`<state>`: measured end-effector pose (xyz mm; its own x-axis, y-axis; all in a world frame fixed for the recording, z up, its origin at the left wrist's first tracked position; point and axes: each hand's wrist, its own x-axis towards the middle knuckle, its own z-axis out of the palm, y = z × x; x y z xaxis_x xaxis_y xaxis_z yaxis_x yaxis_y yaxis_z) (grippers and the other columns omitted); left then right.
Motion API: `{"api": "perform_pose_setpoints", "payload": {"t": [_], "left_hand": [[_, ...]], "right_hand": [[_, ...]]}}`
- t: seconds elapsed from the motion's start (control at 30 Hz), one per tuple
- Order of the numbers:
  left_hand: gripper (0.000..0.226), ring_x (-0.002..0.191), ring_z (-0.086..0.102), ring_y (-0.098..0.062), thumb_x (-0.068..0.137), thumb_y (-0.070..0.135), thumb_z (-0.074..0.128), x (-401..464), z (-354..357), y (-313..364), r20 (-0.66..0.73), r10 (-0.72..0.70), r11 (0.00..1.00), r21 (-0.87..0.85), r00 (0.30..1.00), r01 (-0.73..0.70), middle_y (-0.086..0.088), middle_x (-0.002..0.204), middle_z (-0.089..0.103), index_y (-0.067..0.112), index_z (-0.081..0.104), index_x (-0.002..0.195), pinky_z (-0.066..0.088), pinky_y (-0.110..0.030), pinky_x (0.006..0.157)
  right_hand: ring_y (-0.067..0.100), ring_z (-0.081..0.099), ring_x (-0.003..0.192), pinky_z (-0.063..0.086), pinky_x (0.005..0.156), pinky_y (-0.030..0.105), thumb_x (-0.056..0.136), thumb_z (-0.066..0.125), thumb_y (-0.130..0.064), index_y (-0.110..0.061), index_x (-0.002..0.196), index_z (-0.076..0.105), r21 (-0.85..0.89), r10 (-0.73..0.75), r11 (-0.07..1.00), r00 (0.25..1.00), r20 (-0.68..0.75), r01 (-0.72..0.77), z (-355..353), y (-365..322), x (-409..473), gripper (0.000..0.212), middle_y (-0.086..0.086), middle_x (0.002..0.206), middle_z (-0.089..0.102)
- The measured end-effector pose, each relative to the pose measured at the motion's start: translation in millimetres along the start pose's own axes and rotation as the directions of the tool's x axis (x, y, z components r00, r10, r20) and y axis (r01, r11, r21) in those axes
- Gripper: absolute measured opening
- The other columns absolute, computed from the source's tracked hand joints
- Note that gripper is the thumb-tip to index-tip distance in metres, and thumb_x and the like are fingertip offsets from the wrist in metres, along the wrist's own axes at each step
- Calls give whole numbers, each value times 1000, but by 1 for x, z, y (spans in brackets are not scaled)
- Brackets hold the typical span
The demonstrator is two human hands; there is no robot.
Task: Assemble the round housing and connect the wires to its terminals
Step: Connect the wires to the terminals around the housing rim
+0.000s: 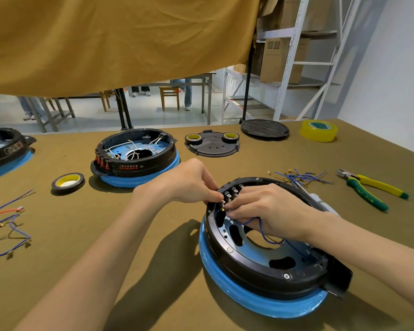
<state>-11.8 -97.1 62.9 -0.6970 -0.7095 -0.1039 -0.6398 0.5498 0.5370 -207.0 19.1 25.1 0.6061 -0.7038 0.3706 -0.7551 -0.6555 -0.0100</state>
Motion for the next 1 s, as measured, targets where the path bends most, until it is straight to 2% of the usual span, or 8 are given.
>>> {"api": "perform_pose_setpoints", "payload": {"t": [0.13, 0.23, 0.43, 0.67, 1.0], "left_hand": [[19, 64, 66, 11, 90, 38, 77, 3, 2, -2, -24, -22, 1000, -20, 999, 21, 18, 73, 72, 25, 81, 103, 46, -11, 52], [16, 57, 64, 13, 90, 35, 78, 4, 3, -2, -37, -21, 999, -42, 999, 20, 15, 70, 72, 23, 81, 99, 43, -7, 45], [17, 67, 71, 3, 89, 35, 79, 2, 2, 0, -36, -32, 999, -45, 999, 31, 11, 79, 76, 22, 81, 101, 56, -15, 59], [20, 78, 74, -6, 89, 34, 79, 1, 2, 0, -34, -33, 998, -59, 999, 31, 7, 82, 78, 20, 82, 102, 64, -27, 72], [19, 78, 76, -7, 88, 34, 79, 1, 1, 1, -27, -41, 997, -73, 999, 39, 7, 81, 78, 19, 81, 99, 65, -29, 74]], "right_hand": [[18, 74, 94, 61, 82, 33, 84, 82, -4, -11, 99, 83, 39, 11, 999, 1000, 17, -11, -1, -2, 1, 17, 3, 104, 79], [17, 75, 95, 61, 83, 32, 84, 82, -4, -11, 100, 83, 63, 21, 998, 999, 27, -23, 0, -1, 1, 17, 4, 104, 79], [19, 76, 92, 61, 81, 32, 84, 81, -2, -8, 96, 83, 56, -1, 998, 1000, 23, 0, 1, -1, 0, 13, 6, 102, 80], [20, 76, 90, 62, 79, 34, 81, 83, 0, -7, 95, 83, 38, -17, 999, 1000, 18, 17, 3, 0, -1, 15, 6, 100, 80], [26, 74, 84, 63, 73, 38, 72, 84, 6, -6, 94, 82, -71, -67, 995, 997, 43, 70, 3, -1, 1, 25, 7, 100, 79]]}}
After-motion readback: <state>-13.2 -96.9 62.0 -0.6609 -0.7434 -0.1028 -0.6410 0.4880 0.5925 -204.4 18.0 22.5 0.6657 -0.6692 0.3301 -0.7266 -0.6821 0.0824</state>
